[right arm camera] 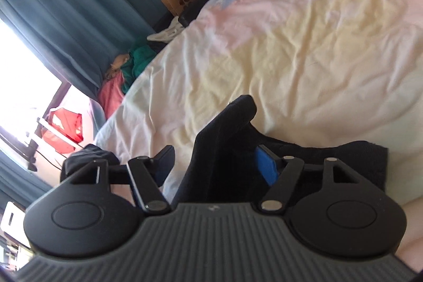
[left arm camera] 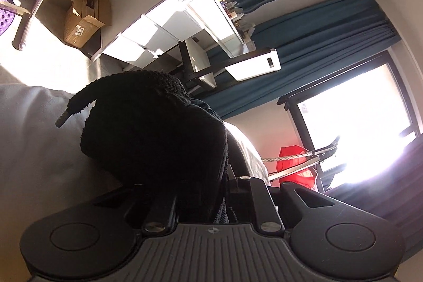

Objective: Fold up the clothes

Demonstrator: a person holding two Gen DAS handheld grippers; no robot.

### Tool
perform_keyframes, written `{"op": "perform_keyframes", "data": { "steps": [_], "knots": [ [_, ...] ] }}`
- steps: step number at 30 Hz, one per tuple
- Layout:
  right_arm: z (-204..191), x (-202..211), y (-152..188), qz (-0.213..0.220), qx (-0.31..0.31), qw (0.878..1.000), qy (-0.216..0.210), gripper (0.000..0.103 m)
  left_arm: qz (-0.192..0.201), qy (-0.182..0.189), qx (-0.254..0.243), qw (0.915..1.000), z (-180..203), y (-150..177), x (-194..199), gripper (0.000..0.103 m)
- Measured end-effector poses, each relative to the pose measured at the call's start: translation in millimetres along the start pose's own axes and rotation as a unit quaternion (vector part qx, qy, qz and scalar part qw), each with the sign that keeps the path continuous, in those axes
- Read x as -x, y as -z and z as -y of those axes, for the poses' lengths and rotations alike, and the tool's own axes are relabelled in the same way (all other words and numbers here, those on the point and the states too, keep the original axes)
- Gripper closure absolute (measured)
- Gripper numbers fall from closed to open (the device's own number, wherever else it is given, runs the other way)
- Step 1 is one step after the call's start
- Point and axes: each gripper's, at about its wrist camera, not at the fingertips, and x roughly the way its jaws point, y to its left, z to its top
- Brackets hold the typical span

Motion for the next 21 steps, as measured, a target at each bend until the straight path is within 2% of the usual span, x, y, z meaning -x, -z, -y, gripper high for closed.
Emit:
{"op": "perform_keyframes", "data": {
  "steps": [2, 4, 6, 8, 13, 15, 18, 19, 20, 21],
  "knots": [
    [15, 27, 0, 0.031, -0.006, 0.999, 0.006, 0.033, -0.003, -0.003, 0.007, 1.0, -3, 0, 2, 0.087],
    [34, 49, -4, 0.031, -0.027, 0.999, 0.031, 0.032, -0.007, -0.008, 0.019, 0.9998, -9, 0, 4, 0.087],
    [57, 60, -11, 0.002, -0.066, 0.997, 0.038, 0.033, -0.011, -0.016, 0.028, 0.9994, -13, 1, 6, 0.087],
    [81, 67, -13, -0.028, -0.113, 0.993, 0.028, 0.033, -0.012, -0.02, 0.038, 0.999, -16, 1, 10, 0.086],
    [113, 48, 1, -0.098, -0.19, 0.977, -0.023, 0.035, -0.007, -0.04, 0.052, 0.9979, -24, 8, 18, 0.085],
    [113, 35, 6, -0.12, -0.186, 0.975, -0.021, 0.037, -0.005, -0.047, 0.054, 0.9974, -27, 11, 20, 0.085],
    [103, 20, 9, -0.116, -0.146, 0.982, -0.014, 0.04, -0.003, -0.054, 0.053, 0.9971, -28, 15, 23, 0.084],
    [98, 16, 9, -0.11, -0.128, 0.985, -0.015, 0.055, -0.002, -0.056, 0.05, 0.9972, -28, 16, 23, 0.084],
    [93, 13, 8, -0.105, -0.108, 0.989, -0.01, 0.075, -0.001, -0.058, 0.047, 0.9972, -27, 18, 24, 0.084],
    [88, 11, 7, -0.101, -0.087, 0.991, -0.001, 0.085, 0.001, -0.06, 0.044, 0.9972, -26, 19, 25, 0.084]
  ]
}}
